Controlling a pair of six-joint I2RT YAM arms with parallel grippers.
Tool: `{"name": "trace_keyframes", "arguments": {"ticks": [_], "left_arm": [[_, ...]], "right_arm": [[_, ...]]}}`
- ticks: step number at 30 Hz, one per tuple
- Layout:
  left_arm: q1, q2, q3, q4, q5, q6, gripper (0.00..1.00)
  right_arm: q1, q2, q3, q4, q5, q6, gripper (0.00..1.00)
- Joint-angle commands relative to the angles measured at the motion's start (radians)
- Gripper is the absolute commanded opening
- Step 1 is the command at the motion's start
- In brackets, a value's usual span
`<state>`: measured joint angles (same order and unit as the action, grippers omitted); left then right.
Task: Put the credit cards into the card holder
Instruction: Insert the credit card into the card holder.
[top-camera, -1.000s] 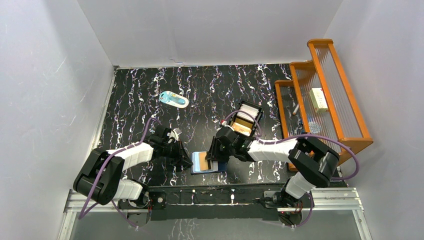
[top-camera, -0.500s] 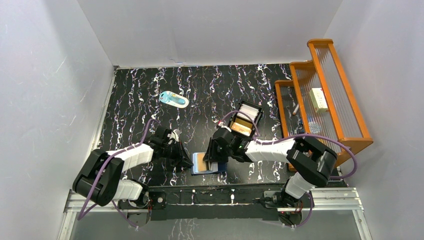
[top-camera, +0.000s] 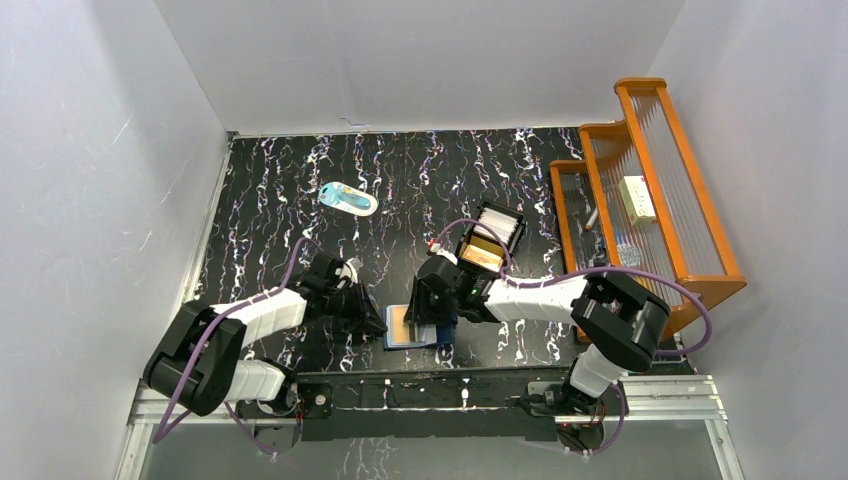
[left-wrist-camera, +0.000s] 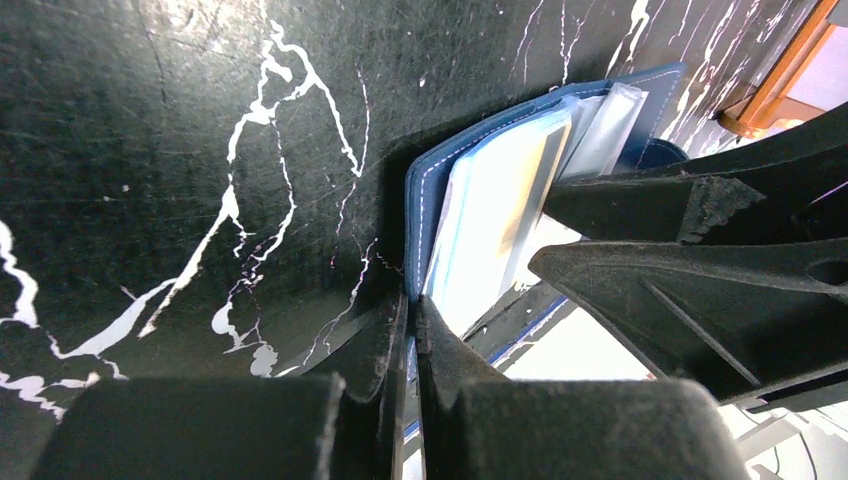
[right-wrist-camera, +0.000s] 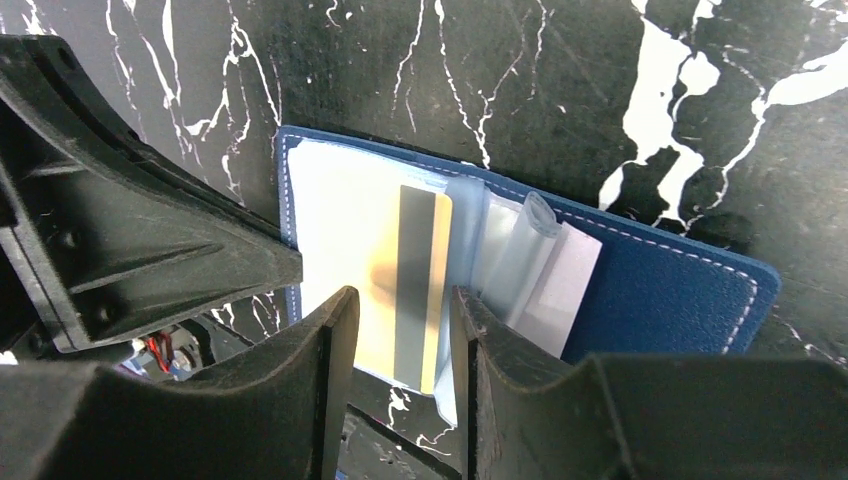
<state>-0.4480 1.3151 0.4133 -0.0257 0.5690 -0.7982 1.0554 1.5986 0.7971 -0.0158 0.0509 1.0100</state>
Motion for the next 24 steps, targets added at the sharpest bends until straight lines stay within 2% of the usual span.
{"name": "trace_keyframes", "arguments": {"ticks": [1, 7, 13, 14, 17, 20, 24], "left_arm": [[-0.004, -0.038, -0.013, -0.011, 0.009, -0.007, 0.0], [-0.004, -0.046, -0.015, -0.01, 0.012, -0.013, 0.0], [-0.005, -0.084, -0.009, -0.002, 0.024, -0.023, 0.01], [-0.005, -0.095, -0.008, 0.005, 0.028, -0.026, 0.08], [-0.005, -0.118, -0.016, 0.047, 0.049, -0.041, 0.2], [-0.005, -0.123, -0.034, 0.106, 0.071, -0.065, 0.29], [-0.005, -0.111, -0.052, 0.161, 0.09, -0.084, 0.34]], "right_arm": [[0.003, -0.027, 0.038, -0.075, 0.042, -0.027, 0.47], [0.003, 0.002, 0.016, 0.022, -0.025, -0.011, 0.44], [0.003, -0.001, -0.037, 0.151, -0.102, 0.001, 0.33], [0.003, -0.007, -0.045, 0.147, -0.092, 0.002, 0.33], [-0.006, -0.031, -0.073, 0.133, -0.067, 0.0, 0.33], [-0.012, -0.059, -0.087, 0.099, -0.034, -0.017, 0.35], [-0.021, -0.113, -0.115, 0.11, -0.033, -0.037, 0.37]]}}
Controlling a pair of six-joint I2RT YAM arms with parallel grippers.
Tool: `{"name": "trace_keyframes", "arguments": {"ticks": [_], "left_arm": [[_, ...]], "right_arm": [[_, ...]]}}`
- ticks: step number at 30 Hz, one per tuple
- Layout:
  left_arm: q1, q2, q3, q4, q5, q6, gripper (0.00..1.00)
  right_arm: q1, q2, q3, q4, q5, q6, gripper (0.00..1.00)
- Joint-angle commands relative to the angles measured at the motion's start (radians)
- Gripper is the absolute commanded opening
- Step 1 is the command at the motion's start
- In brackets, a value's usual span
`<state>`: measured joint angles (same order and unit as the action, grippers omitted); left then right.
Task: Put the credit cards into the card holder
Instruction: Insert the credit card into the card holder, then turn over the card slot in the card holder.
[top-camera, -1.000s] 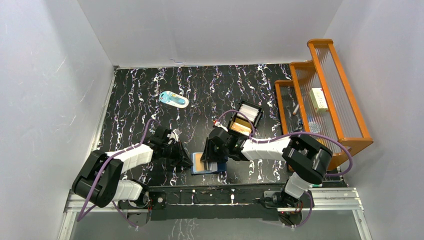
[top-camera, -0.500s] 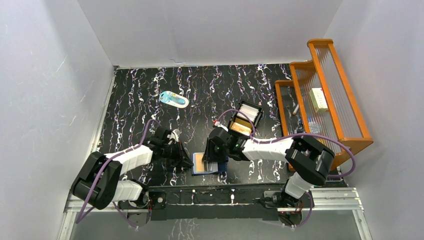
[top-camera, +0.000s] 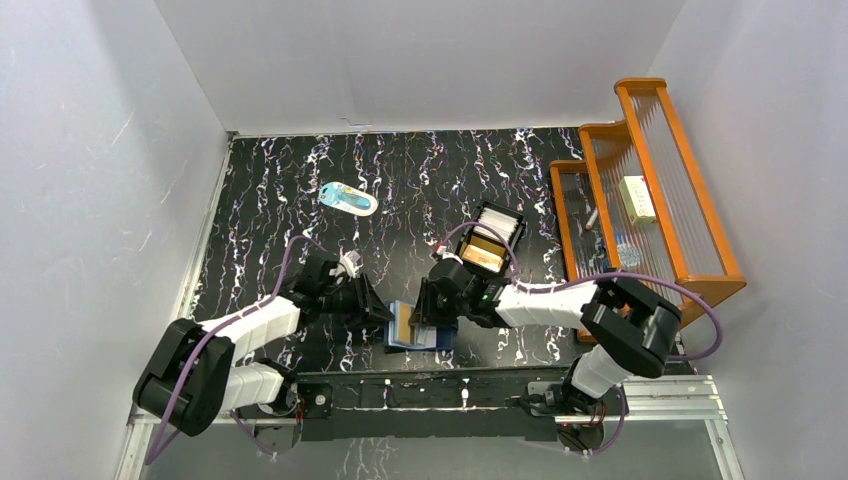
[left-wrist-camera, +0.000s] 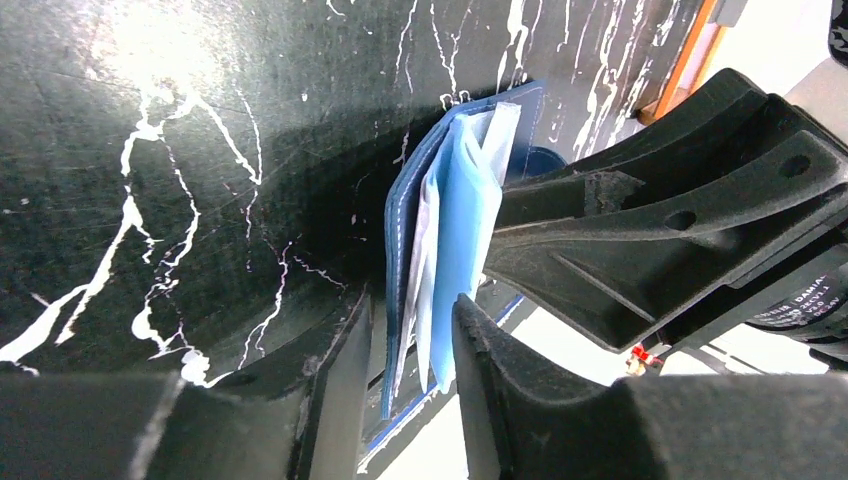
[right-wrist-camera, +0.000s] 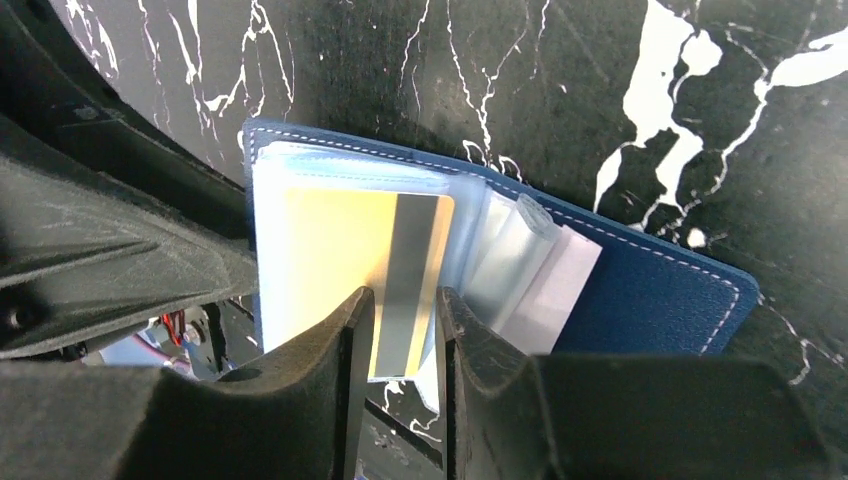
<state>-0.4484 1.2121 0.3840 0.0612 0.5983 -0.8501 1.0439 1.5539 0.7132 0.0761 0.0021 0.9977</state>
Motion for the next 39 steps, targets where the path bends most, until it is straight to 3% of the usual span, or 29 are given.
{"name": "trace_keyframes", "arguments": {"ticks": [1, 11, 17, 23, 27, 32, 39], "left_arm": [[-0.004, -0.005, -0.025, 0.086, 0.066, -0.033, 0.35], [-0.006, 0.025, -0.074, 0.314, 0.129, -0.122, 0.47], [-0.007, 0.049, -0.091, 0.361, 0.13, -0.117, 0.51], [-0.042, 0.092, -0.109, 0.519, 0.153, -0.18, 0.51], [-0.066, 0.09, -0.102, 0.519, 0.137, -0.175, 0.46], [-0.081, 0.102, -0.098, 0.506, 0.125, -0.161, 0.29], [-0.101, 0.109, -0.074, 0.443, 0.093, -0.119, 0.2]], "right_arm": [[-0.012, -0.089, -0.041, 0.027, 0.018, -0.024, 0.38], [-0.028, -0.06, -0.09, 0.058, 0.005, -0.009, 0.31], [-0.03, -0.089, -0.102, 0.041, 0.045, -0.018, 0.26], [-0.029, -0.081, -0.145, 0.091, 0.03, 0.003, 0.24], [-0.029, -0.088, -0.158, 0.107, 0.03, 0.005, 0.23], [-0.028, -0.095, -0.174, 0.128, 0.028, 0.009, 0.23], [-0.029, -0.103, -0.181, 0.135, 0.025, 0.01, 0.23]]}}
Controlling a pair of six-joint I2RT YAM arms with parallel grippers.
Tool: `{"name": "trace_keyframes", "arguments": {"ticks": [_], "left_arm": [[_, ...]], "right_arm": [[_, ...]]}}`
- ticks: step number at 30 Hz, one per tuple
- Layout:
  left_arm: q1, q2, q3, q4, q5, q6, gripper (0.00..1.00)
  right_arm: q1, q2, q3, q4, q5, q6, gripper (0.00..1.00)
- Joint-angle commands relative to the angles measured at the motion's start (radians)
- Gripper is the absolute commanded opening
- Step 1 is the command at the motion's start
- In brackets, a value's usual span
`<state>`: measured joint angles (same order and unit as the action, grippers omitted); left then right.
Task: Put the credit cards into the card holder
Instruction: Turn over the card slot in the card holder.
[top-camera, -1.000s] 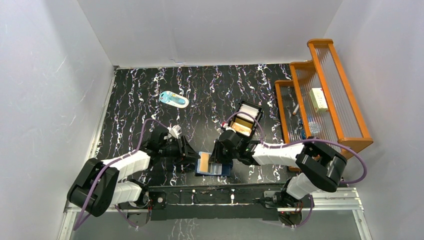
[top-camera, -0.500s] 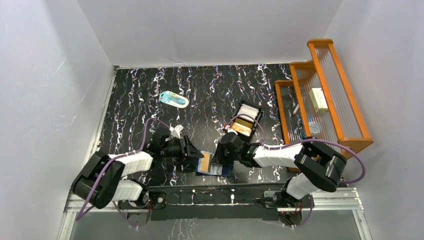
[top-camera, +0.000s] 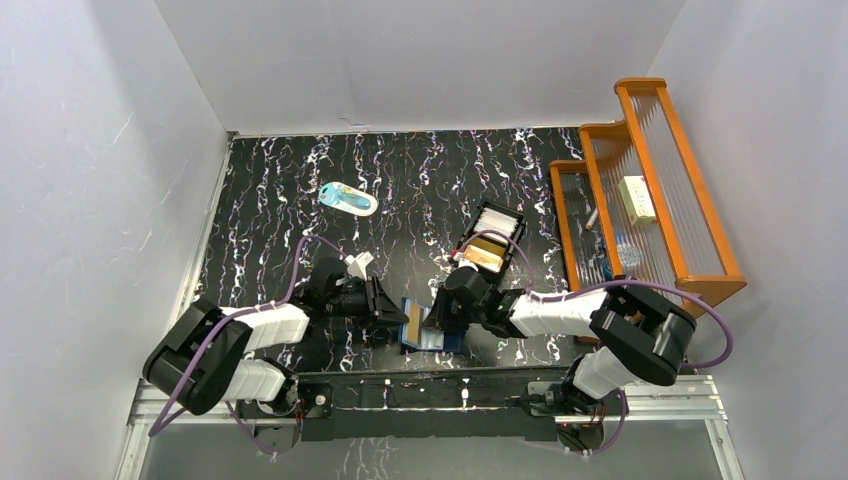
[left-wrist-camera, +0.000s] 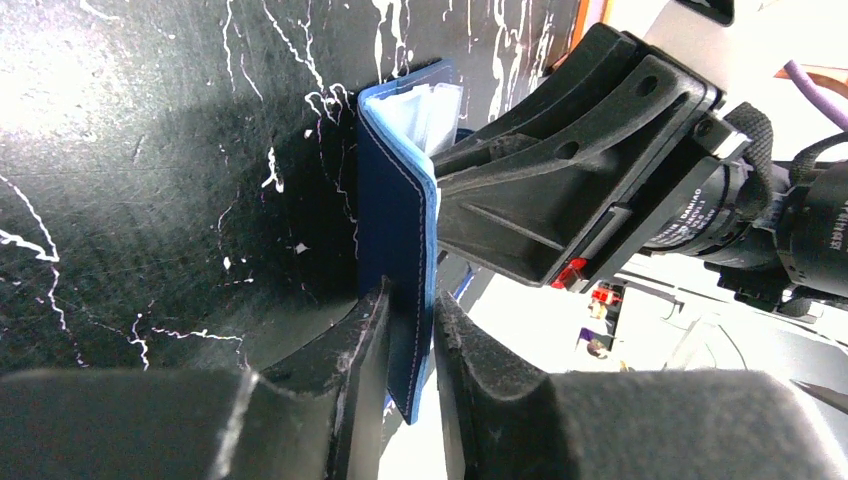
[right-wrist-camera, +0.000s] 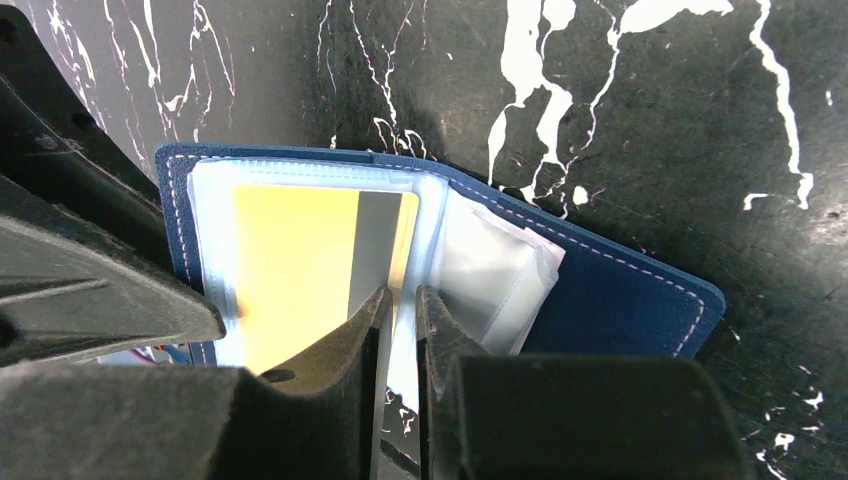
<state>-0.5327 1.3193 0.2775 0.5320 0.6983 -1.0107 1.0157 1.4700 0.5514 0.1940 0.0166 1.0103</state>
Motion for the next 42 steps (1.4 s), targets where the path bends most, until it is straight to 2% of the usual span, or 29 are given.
{"name": "trace_keyframes", "arguments": {"ticks": [1, 3, 8, 11, 27, 32, 37, 42], "left_arm": [[-0.019, 0.002, 0.039, -0.039, -0.012, 0.049, 0.2], [-0.027, -0.002, 0.047, -0.062, -0.022, 0.06, 0.19], [-0.035, -0.022, 0.051, -0.068, -0.03, 0.062, 0.05], [-0.039, -0.057, 0.047, -0.057, -0.029, 0.052, 0.01], [-0.049, -0.2, 0.03, -0.069, -0.036, 0.076, 0.0], [-0.053, -0.21, 0.057, -0.2, -0.079, 0.123, 0.0], [-0.056, -0.255, 0.093, -0.349, -0.149, 0.169, 0.0], [-0.061, -0.277, 0.185, -0.57, -0.252, 0.224, 0.0]], "right_arm": [[-0.001, -0.02, -0.02, 0.016, 0.012, -0.003, 0.23], [-0.001, -0.021, -0.019, 0.018, 0.01, -0.004, 0.23], [-0.001, -0.014, -0.021, 0.027, 0.003, -0.004, 0.23], [-0.001, -0.001, -0.018, 0.042, -0.008, -0.006, 0.23], [0.0, 0.069, 0.072, 0.062, -0.065, -0.061, 0.29], [0.0, 0.091, 0.102, 0.029, -0.064, -0.087, 0.31], [-0.004, 0.038, 0.113, -0.048, -0.017, -0.113, 0.37], [-0.01, -0.011, 0.136, -0.138, 0.007, -0.134, 0.4]]}}
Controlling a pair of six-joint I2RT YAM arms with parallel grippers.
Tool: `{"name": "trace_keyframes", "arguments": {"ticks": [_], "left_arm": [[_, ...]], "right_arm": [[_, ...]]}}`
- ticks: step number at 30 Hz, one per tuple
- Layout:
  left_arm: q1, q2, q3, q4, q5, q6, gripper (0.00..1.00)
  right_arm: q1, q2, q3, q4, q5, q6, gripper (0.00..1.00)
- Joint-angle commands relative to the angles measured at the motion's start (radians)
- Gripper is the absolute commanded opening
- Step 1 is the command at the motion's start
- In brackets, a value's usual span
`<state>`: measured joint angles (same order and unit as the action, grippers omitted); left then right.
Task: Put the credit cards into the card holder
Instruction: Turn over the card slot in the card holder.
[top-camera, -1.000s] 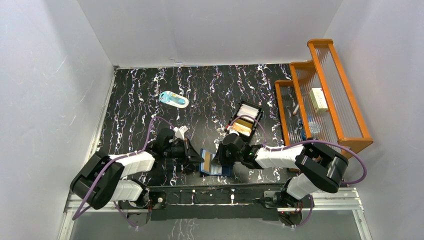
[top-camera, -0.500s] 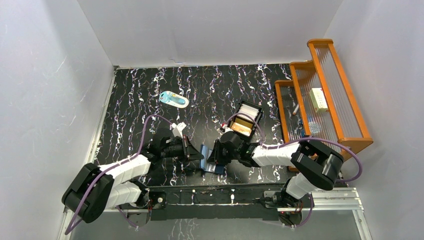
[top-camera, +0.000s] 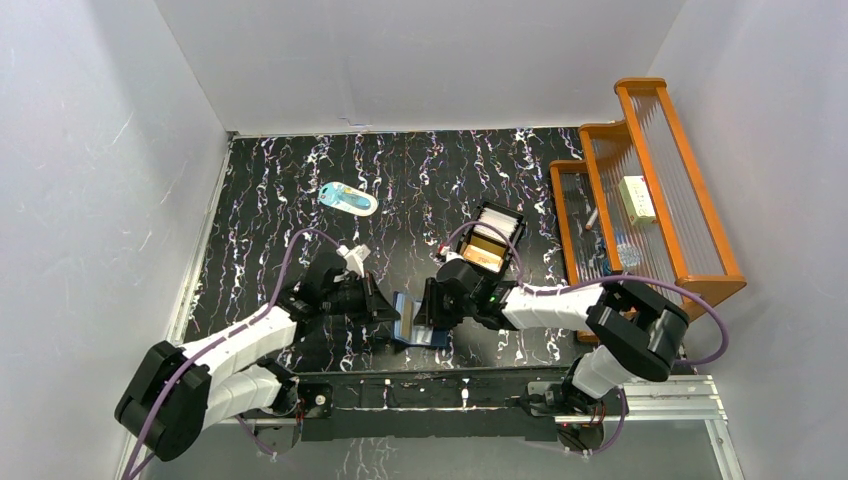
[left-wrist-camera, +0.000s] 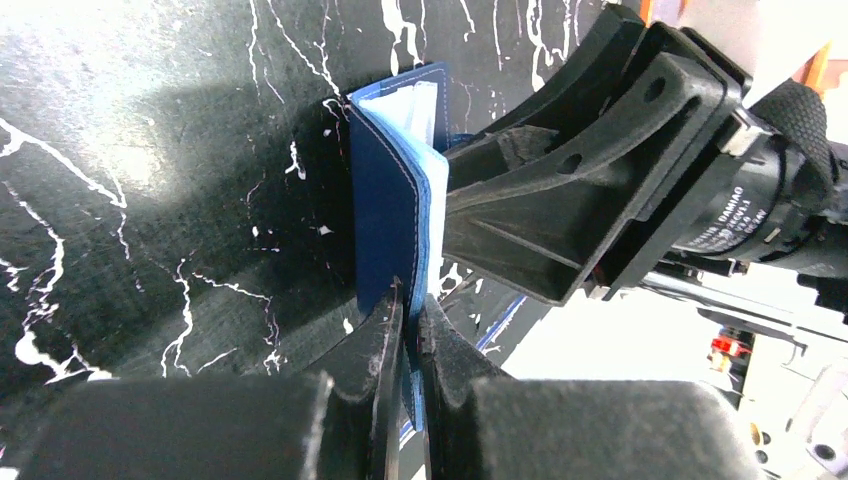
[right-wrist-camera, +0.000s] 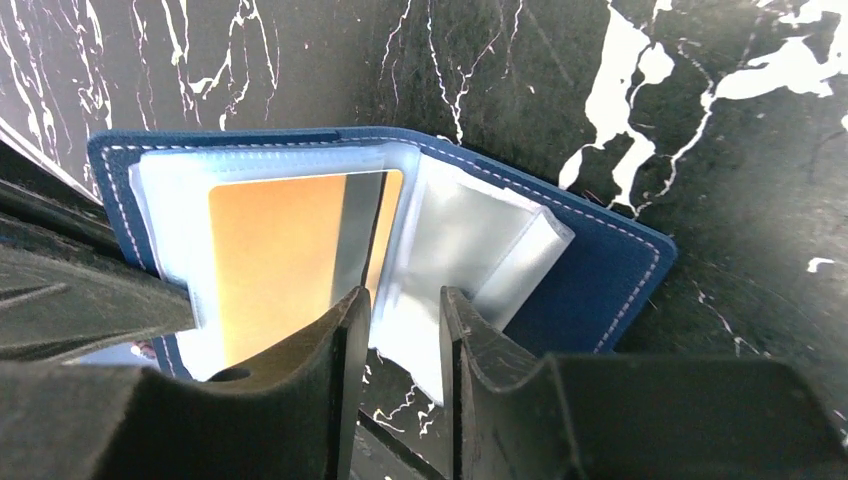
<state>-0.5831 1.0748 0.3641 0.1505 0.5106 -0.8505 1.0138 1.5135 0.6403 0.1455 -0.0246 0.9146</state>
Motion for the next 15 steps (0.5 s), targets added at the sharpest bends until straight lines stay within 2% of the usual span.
{"name": "trace_keyframes", "arguments": {"ticks": [1, 4, 6, 11, 15], "left_arm": [[-0.012, -0.028, 0.123, -0.237, -0.084, 0.079, 0.0], [-0.019, -0.014, 0.187, -0.346, -0.13, 0.115, 0.0], [-0.021, -0.005, 0.209, -0.372, -0.143, 0.104, 0.0], [-0.045, 0.026, 0.258, -0.373, -0.11, 0.062, 0.0], [-0.062, 0.034, 0.253, -0.327, -0.087, 0.031, 0.0]], "right_arm": [[-0.008, -0.066, 0.05, -0.103, 0.056, -0.041, 0.4], [-0.008, -0.063, 0.053, -0.11, 0.078, -0.049, 0.4], [-0.008, -0.032, 0.046, -0.075, 0.08, -0.049, 0.36], [-0.006, 0.054, 0.048, -0.007, 0.039, -0.028, 0.32], [-0.007, 0.048, 0.038, 0.001, 0.056, -0.031, 0.31]]}}
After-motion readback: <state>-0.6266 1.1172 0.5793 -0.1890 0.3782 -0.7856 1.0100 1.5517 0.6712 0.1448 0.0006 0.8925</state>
